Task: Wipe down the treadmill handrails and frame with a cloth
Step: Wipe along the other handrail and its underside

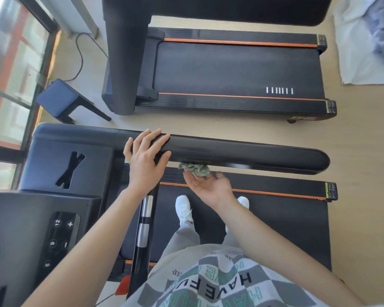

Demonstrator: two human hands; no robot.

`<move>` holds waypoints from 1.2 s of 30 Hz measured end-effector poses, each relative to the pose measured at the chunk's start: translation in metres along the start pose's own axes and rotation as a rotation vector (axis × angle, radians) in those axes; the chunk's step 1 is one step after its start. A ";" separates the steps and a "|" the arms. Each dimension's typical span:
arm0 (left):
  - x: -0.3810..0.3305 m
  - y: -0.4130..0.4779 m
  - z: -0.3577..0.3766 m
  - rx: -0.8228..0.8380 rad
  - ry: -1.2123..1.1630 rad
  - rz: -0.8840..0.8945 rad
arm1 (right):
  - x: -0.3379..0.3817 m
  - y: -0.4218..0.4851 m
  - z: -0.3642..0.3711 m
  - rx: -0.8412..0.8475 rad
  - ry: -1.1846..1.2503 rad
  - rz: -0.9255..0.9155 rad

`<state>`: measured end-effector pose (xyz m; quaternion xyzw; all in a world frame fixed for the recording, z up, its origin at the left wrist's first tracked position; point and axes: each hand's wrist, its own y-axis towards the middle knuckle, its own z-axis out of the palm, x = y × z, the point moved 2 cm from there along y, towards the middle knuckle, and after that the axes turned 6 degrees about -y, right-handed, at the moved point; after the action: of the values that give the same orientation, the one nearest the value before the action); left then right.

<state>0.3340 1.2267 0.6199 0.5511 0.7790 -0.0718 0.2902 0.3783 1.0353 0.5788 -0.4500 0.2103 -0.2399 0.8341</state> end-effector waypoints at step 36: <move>-0.099 0.001 0.044 0.137 0.080 -0.079 | 0.140 -0.086 0.062 0.103 -2.721 -0.978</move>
<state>0.3729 1.1270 0.6369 0.5408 0.8044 -0.1144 0.2175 0.5067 0.9522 0.6650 -0.3206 -0.9118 0.1030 0.2350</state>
